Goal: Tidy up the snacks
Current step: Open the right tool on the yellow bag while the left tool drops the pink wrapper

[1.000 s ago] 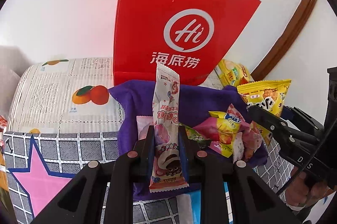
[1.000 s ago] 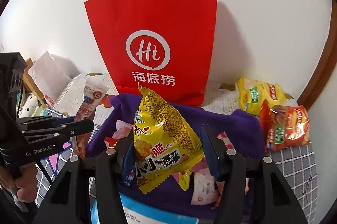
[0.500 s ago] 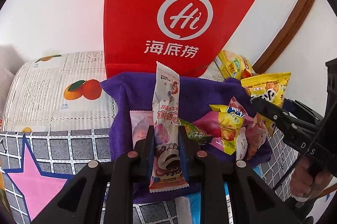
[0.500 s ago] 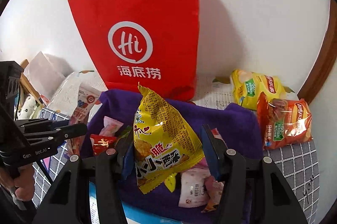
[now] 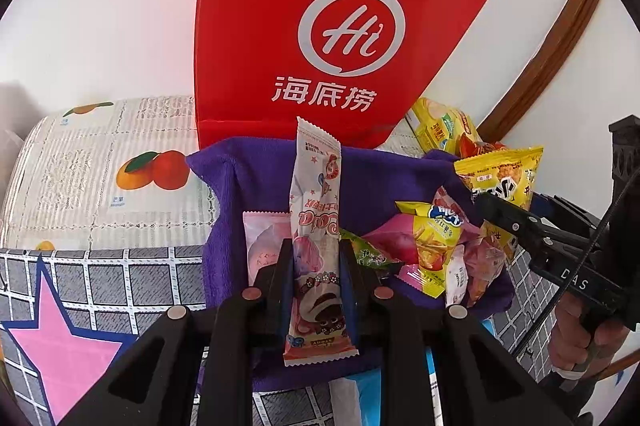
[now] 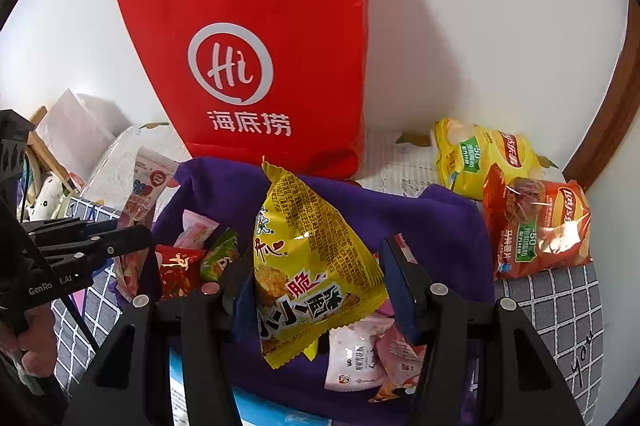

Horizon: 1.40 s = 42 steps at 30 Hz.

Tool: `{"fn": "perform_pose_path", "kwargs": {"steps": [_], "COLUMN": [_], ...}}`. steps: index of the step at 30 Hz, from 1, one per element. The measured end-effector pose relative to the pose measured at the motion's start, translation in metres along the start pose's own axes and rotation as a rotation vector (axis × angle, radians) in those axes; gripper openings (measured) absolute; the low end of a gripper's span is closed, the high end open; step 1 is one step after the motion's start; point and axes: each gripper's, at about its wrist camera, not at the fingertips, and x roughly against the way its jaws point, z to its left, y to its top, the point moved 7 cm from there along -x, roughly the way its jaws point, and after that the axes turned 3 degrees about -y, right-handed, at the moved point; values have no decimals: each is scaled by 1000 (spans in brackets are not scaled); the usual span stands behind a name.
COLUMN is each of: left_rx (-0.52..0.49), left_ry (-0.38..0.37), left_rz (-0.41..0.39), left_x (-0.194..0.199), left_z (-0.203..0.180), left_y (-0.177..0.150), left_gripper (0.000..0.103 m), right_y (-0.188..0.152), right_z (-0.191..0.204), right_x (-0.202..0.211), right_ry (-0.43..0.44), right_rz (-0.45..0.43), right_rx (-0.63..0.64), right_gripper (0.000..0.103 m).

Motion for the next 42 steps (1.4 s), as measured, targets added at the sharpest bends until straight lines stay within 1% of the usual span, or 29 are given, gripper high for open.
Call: {"fn": "perform_pose_path", "kwargs": {"steps": [11,15,19,23,26,29,30,35,39,42], "left_rx": [54,67,64,52,42,39,39,24,26,27], "left_ry": [-35,-46,-48,-51,-53,-51,-49,-28,-33,-36], "left_rz": [-18,-29,-21,-5,8,19,23,41,47,48], "left_x": [8,11,8,2,-4,-7,-8,-12,-13,-14], "left_z": [11,14,13,7,4,2,2,2,2,2], "left_y": [3,5,3,-1,-4,-6,-6,-7,-7,-7], "left_gripper": [20,20,20,20,19,20,20,19,20,20], "right_y": [2,5,7,7,6,3,2,-5,-14,-20], "right_z": [-15,-23,-32,-35,-31,-20,-18,4,17,23], "right_x": [2,8,14,13,9,3,2,-10,-19,-24], "right_ry": [-4,-16,-28,-31,-9,53,62,85,118,116], "right_rz": [3,-14,-27,-21,-6,22,29,67,102,120], "right_rx": [-38,-53,-75,-80,-78,-79,-75,-28,-2,14], "right_gripper": [56,56,56,56,56,56,56,56,56,56]}}
